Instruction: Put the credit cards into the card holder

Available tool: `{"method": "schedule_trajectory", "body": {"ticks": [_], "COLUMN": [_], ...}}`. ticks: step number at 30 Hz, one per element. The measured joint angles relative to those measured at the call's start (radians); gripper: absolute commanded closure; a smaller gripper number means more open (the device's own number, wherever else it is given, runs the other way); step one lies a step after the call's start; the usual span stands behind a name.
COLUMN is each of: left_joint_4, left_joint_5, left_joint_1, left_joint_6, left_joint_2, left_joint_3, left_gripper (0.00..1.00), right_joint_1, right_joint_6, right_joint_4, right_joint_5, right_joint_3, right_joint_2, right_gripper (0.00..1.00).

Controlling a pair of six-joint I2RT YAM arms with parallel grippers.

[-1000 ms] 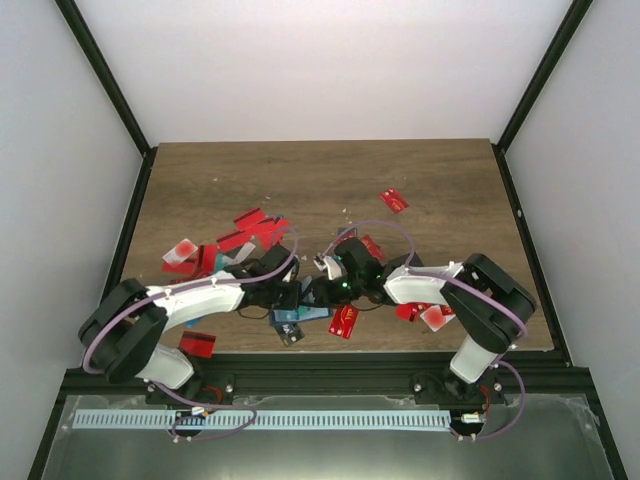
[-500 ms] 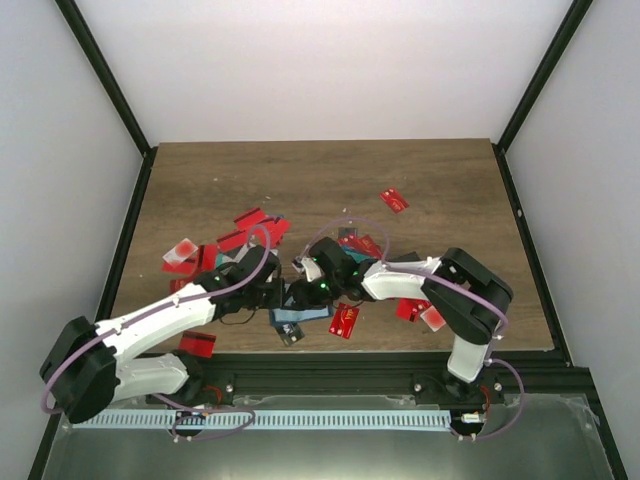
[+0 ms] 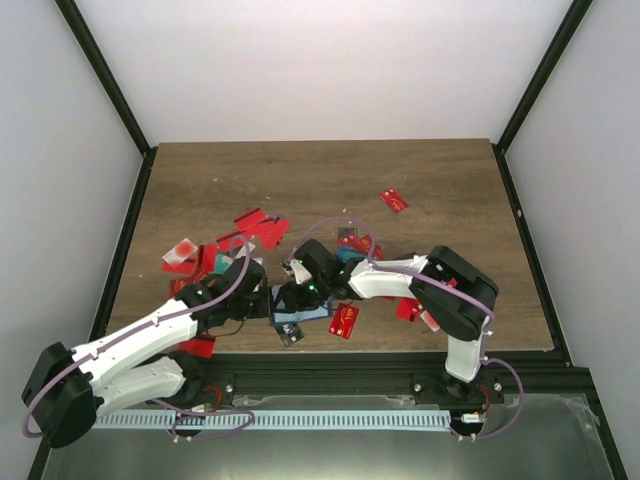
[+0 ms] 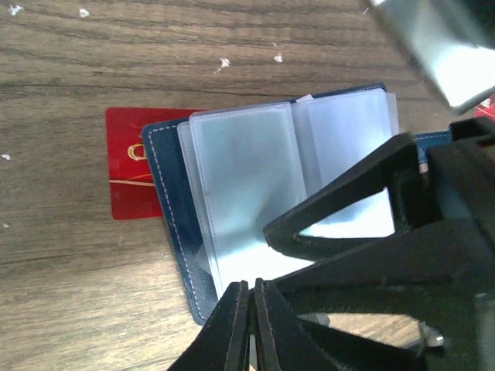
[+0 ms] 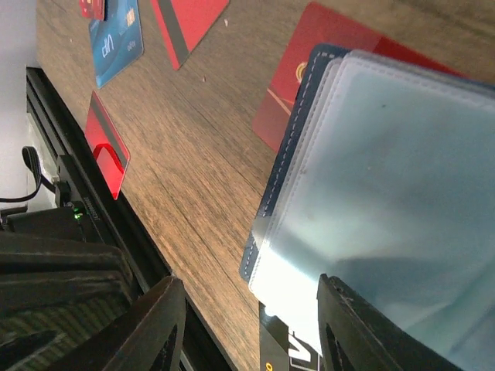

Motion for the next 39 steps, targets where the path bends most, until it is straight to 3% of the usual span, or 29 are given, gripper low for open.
{"method": "schedule_trajectory", "body": {"ticks": [6,13,17,28,39], "left_joint_4": [-0.001,0.004,0.0,0.095,0.119], "left_joint_5": [0.039,0.048,0.022,-0.003,-0.029], "left_joint_1": [-0.019,-0.133,-0.196,-0.349,-0.377], "left_joint_6": [-0.013,-0.06,-0.113,-0.212,-0.235], "left_joint_2": [-0.034,-0.035,-0.019,0.141,0.176], "left_joint_3": [-0.002,-0.002,-0.003,0.0,0.019], "left_gripper": [0.93,0.92,0.91,0.91,0.91], "right_joint_1": [0.0,-0.001,-0.012,-0.069,-0.074], "right_joint_6": [-0.029,-0.031,-0.027,-0.06,-0.111], "right_joint_4": [-0.057,-0.13,-0.195,-0.192,-0.083], "right_joint_5": [0.112,0.306,0.426,0.544,0.475], "right_joint_3": [-0.044,-0.239,-0.331,-0.383,-0.394], "right_joint_2": [-0.139,-0.415,-0.492,-0.438,-0.385], "right_gripper": [0.5,0.48,0.48,0.51,0.53]}}
